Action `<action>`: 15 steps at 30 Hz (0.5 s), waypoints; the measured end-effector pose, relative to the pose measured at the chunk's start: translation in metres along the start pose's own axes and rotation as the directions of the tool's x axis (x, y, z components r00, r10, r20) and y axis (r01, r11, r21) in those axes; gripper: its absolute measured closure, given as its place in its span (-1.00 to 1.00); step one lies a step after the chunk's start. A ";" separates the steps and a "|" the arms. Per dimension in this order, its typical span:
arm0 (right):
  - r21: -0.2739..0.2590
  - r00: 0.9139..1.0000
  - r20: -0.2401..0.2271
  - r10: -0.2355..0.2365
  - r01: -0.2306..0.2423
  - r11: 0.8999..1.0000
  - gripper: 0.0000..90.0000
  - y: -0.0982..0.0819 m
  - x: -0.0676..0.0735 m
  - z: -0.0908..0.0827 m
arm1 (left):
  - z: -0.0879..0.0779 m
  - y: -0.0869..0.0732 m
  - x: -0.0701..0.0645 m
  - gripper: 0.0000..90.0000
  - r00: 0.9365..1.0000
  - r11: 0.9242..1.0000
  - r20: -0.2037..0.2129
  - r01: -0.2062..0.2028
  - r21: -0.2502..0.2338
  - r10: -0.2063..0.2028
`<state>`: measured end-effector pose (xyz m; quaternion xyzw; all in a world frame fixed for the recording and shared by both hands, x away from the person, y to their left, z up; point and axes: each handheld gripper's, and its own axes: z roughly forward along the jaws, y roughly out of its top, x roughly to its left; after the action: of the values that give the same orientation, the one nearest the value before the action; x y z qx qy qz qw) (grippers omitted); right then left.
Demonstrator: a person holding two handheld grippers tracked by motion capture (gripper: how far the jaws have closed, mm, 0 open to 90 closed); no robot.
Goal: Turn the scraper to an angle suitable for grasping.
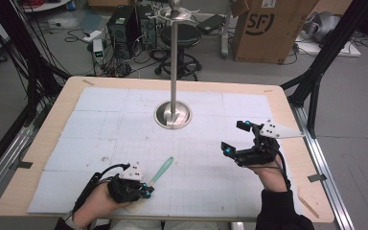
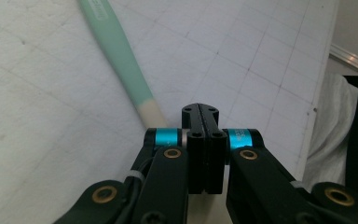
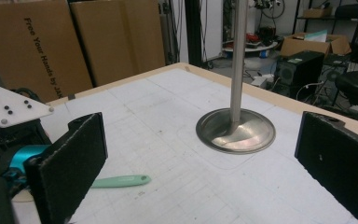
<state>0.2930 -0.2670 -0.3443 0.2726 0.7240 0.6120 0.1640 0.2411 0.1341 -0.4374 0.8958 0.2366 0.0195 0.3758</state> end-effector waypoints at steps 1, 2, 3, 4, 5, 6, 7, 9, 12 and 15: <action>-0.002 1.000 0.000 -0.001 0.001 1.000 -0.98 0.000 0.000 0.000 | -0.002 -0.001 0.002 1.00 1.000 1.000 -0.006 0.006 0.003 -0.006; -0.002 1.000 -0.001 -0.002 0.002 1.000 -0.98 0.000 0.000 -0.001 | -0.004 -0.002 0.003 1.00 1.000 1.000 -0.012 0.013 0.008 -0.013; -0.005 1.000 -0.001 -0.001 0.001 1.000 -0.98 0.000 0.000 -0.001 | -0.005 -0.004 0.005 1.00 1.000 1.000 -0.016 0.018 0.004 -0.018; -0.006 1.000 -0.001 0.002 -0.002 1.000 -0.98 0.000 0.000 -0.002 | -0.008 -0.006 0.008 1.00 1.000 1.000 -0.023 0.021 0.008 -0.021; -0.006 1.000 -0.001 0.003 -0.003 1.000 -0.98 0.001 0.000 -0.002 | -0.011 -0.008 0.010 1.00 0.999 1.000 -0.030 0.027 0.010 -0.027; -0.008 1.000 -0.001 0.004 -0.004 1.000 -0.98 0.001 0.000 -0.002 | -0.014 -0.010 0.013 1.00 0.999 0.999 -0.034 0.035 0.007 -0.035; -0.010 1.000 -0.001 0.004 -0.004 1.000 -0.98 0.001 0.000 -0.003 | -0.017 -0.013 0.016 1.00 0.999 0.999 -0.036 0.039 0.007 -0.039; -0.010 1.000 -0.001 0.003 -0.003 1.000 -0.98 0.001 0.000 -0.003 | -0.023 -0.017 0.022 1.00 0.997 0.999 -0.047 0.054 0.006 -0.054; -0.007 1.000 -0.002 0.003 -0.003 1.000 -0.98 0.001 0.000 -0.002 | -0.032 -0.024 0.032 1.00 0.995 0.997 -0.069 0.078 0.000 -0.078; -0.006 1.000 -0.001 0.001 -0.001 1.000 -0.98 0.001 0.000 -0.001 | -0.040 -0.030 0.042 1.00 0.991 0.994 -0.086 0.106 -0.005 -0.106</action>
<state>0.2921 -0.2679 -0.3435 0.2723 0.7220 0.6145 0.1643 0.2578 0.1976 -0.4357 0.8802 0.2998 0.0379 0.3661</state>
